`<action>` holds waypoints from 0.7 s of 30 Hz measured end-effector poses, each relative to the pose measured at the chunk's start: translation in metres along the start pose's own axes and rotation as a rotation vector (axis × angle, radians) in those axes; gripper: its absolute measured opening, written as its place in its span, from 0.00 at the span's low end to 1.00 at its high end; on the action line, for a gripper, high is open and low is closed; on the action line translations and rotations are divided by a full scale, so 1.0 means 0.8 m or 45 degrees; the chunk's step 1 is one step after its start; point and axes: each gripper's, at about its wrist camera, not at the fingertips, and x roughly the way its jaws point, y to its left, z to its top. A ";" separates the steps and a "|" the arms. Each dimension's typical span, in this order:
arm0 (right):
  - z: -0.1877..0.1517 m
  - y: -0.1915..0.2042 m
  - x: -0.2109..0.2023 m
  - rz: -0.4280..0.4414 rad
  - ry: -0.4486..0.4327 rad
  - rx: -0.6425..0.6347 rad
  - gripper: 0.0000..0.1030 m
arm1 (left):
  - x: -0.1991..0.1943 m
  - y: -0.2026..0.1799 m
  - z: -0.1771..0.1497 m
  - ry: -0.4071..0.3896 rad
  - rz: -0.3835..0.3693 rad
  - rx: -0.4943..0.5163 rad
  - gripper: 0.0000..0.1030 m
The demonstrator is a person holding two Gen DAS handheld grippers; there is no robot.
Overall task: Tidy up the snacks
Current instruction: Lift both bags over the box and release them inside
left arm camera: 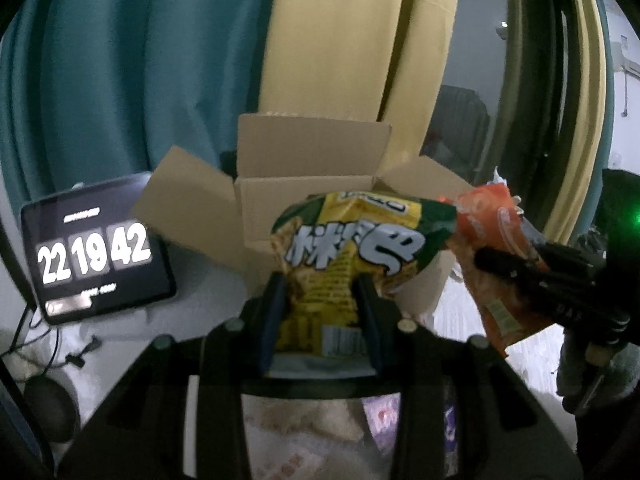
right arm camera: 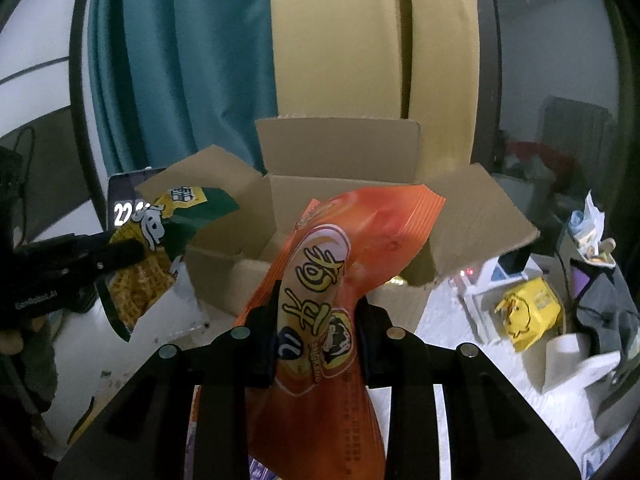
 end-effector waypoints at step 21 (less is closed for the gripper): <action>0.071 -0.028 0.069 -0.049 -0.034 -0.040 0.30 | 0.107 0.039 0.056 -0.011 0.094 0.055 0.36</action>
